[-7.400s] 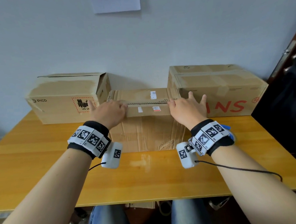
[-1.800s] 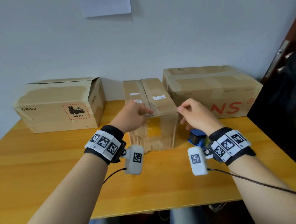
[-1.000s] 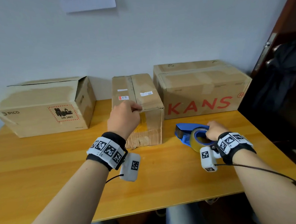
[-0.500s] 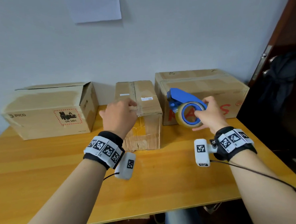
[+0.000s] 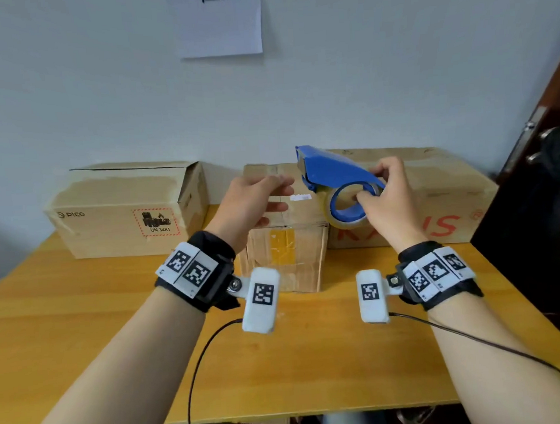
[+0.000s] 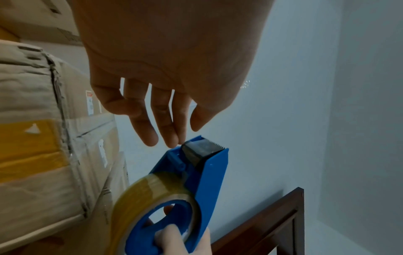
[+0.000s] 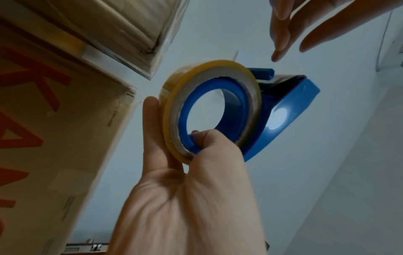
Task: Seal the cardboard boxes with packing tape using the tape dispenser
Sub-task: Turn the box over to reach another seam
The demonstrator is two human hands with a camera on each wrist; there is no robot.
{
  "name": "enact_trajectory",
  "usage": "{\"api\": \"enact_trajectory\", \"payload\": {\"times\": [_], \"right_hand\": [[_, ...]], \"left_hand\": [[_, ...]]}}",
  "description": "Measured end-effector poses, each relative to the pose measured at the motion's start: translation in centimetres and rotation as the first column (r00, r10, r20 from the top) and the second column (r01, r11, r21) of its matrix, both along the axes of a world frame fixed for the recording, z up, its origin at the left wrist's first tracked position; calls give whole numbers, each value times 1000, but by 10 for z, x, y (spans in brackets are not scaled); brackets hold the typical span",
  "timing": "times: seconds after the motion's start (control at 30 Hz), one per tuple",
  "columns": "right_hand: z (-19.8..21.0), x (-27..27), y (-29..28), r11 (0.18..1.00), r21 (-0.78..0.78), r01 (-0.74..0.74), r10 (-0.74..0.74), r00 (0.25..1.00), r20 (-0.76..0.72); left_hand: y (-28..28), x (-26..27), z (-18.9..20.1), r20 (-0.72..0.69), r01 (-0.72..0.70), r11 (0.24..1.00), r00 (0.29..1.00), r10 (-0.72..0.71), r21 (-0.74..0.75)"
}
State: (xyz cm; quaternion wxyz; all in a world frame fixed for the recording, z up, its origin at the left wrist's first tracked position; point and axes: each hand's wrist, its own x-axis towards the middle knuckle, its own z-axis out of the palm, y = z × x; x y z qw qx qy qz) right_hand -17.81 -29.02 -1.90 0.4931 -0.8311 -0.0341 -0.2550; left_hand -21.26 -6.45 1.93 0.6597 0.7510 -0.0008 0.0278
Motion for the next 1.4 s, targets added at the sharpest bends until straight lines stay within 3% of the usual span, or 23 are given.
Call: {"api": "enact_trajectory", "payload": {"times": [0.53, 0.9, 1.23, 1.4], "right_hand": [[-1, -2, 9, 997, -13, -80, 81, 992, 96], [-5, -4, 7, 997, -12, -77, 78, 987, 140], [-12, 0, 1, 980, -196, 33, 24, 960, 281], [-14, -1, -1, 981, -195, 24, 37, 952, 303]], "left_hand": [[1, -9, 4, -127, 54, 994, 990, -67, -100], [4, -10, 0, -129, 11, 1000, 992, -7, 25], [10, -5, -8, -98, 8, 990, 995, 6, 142], [11, -3, -17, -133, -19, 994, 991, 32, 105]]}}
